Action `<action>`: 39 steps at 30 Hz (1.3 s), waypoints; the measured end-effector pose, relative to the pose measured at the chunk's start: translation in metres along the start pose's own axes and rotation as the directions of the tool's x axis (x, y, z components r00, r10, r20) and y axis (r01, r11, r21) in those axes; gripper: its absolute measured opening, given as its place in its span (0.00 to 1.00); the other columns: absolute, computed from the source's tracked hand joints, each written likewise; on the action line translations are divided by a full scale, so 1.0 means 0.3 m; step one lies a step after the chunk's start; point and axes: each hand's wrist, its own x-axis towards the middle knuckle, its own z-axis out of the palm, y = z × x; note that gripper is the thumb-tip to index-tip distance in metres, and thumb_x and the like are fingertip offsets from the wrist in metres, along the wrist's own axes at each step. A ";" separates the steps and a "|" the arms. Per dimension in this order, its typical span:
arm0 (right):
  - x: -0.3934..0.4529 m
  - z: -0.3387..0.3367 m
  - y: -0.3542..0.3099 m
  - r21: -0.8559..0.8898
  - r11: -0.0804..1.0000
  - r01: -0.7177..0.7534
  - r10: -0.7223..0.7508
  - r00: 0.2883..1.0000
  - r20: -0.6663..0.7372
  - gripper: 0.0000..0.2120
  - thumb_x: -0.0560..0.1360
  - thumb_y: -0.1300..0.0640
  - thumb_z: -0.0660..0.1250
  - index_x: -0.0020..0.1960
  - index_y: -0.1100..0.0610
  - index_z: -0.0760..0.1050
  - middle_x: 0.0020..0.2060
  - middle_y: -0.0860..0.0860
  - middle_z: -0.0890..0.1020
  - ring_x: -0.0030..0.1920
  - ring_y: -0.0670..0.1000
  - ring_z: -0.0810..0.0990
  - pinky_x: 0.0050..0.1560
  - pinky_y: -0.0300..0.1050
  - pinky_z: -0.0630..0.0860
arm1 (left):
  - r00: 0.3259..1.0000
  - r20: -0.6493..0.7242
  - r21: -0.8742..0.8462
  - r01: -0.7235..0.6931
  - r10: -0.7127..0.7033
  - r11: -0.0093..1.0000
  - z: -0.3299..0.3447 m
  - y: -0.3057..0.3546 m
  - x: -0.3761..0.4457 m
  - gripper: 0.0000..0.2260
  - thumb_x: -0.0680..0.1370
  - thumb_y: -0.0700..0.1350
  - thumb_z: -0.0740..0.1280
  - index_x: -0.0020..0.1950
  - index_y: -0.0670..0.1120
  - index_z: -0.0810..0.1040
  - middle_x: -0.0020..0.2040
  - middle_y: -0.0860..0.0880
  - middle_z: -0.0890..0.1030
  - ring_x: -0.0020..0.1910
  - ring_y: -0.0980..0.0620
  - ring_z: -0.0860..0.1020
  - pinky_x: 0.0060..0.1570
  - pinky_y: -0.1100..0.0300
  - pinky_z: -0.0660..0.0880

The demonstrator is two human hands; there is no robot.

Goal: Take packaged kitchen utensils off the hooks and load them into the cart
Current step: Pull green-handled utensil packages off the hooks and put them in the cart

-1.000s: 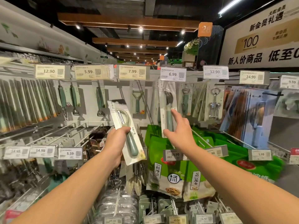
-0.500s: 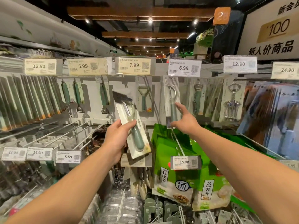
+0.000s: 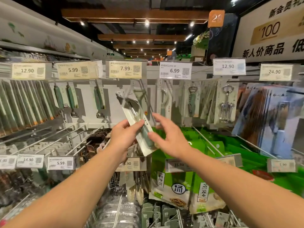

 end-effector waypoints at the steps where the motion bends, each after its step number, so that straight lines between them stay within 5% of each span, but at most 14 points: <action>1: -0.020 0.013 -0.019 0.003 0.999 0.038 -0.038 0.998 0.046 0.34 0.77 0.37 0.63 0.80 0.43 0.57 0.72 0.47 0.71 0.69 0.47 0.72 0.70 0.52 0.71 | 1.000 0.004 0.005 -0.001 0.001 1.000 0.010 0.002 -0.012 0.07 0.78 0.45 0.76 0.56 0.47 0.86 0.49 0.50 0.89 0.43 0.56 0.86 0.39 0.62 0.79; 7: -0.089 0.048 -0.082 0.107 0.994 -0.027 0.038 0.994 -0.100 0.32 0.80 0.48 0.67 0.81 0.47 0.60 0.69 0.49 0.72 0.70 0.46 0.70 0.69 0.39 0.64 | 0.999 0.050 0.029 -0.012 0.011 0.999 0.032 0.007 -0.089 0.07 0.79 0.49 0.76 0.53 0.48 0.86 0.40 0.52 0.87 0.38 0.54 0.79 0.39 0.56 0.74; 13: -0.190 -0.012 -0.084 -0.115 0.990 -0.079 0.058 0.983 -0.175 0.28 0.82 0.44 0.62 0.79 0.40 0.56 0.56 0.47 0.67 0.50 0.52 0.77 0.52 0.52 0.78 | 0.976 0.211 0.297 -0.115 0.052 0.948 -0.002 0.035 -0.141 0.12 0.84 0.54 0.67 0.63 0.51 0.80 0.48 0.50 0.86 0.44 0.53 0.83 0.40 0.57 0.80; 15: -0.226 -0.039 -0.066 -0.179 0.976 -0.120 0.084 0.977 -0.198 0.28 0.82 0.43 0.61 0.79 0.40 0.55 0.55 0.47 0.66 0.47 0.52 0.77 0.49 0.53 0.79 | 0.963 0.239 0.507 -0.234 0.125 0.830 -0.042 0.039 -0.148 0.10 0.84 0.55 0.66 0.62 0.54 0.80 0.48 0.52 0.86 0.46 0.54 0.84 0.42 0.56 0.79; 18: -0.274 -0.068 -0.043 -0.201 0.967 -0.157 0.106 0.964 -0.244 0.29 0.83 0.44 0.60 0.79 0.39 0.52 0.54 0.47 0.65 0.44 0.50 0.75 0.46 0.52 0.79 | 0.927 0.330 0.777 -0.374 0.178 0.507 -0.117 0.038 -0.151 0.07 0.84 0.57 0.65 0.52 0.58 0.80 0.45 0.57 0.83 0.42 0.57 0.81 0.43 0.60 0.76; 23: -0.283 -0.116 -0.057 -0.112 0.971 -0.212 0.161 0.923 -0.350 0.30 0.83 0.45 0.60 0.81 0.41 0.50 0.55 0.49 0.65 0.45 0.49 0.74 0.47 0.50 0.75 | 0.925 0.331 0.924 -0.358 0.188 0.136 -0.218 0.022 -0.113 0.08 0.78 0.62 0.63 0.48 0.60 0.77 0.45 0.60 0.82 0.43 0.55 0.80 0.48 0.53 0.82; 26: -0.245 -0.144 -0.072 -0.084 0.976 -0.201 0.155 0.912 -0.379 0.31 0.83 0.46 0.60 0.82 0.44 0.51 0.58 0.50 0.66 0.49 0.49 0.72 0.52 0.46 0.71 | 0.917 0.352 0.924 -0.373 0.190 0.090 -0.237 0.021 -0.111 0.06 0.78 0.62 0.62 0.47 0.62 0.75 0.53 0.57 0.79 0.52 0.53 0.80 0.53 0.51 0.81; 39: -0.181 -0.081 -0.064 -0.014 0.989 -0.145 0.130 0.925 -0.358 0.32 0.83 0.48 0.61 0.82 0.45 0.51 0.65 0.51 0.67 0.54 0.42 0.68 0.59 0.38 0.64 | 0.919 0.351 0.930 -0.365 0.176 0.048 -0.239 0.038 -0.060 0.09 0.79 0.61 0.65 0.53 0.59 0.80 0.57 0.58 0.75 0.53 0.52 0.79 0.53 0.51 0.80</action>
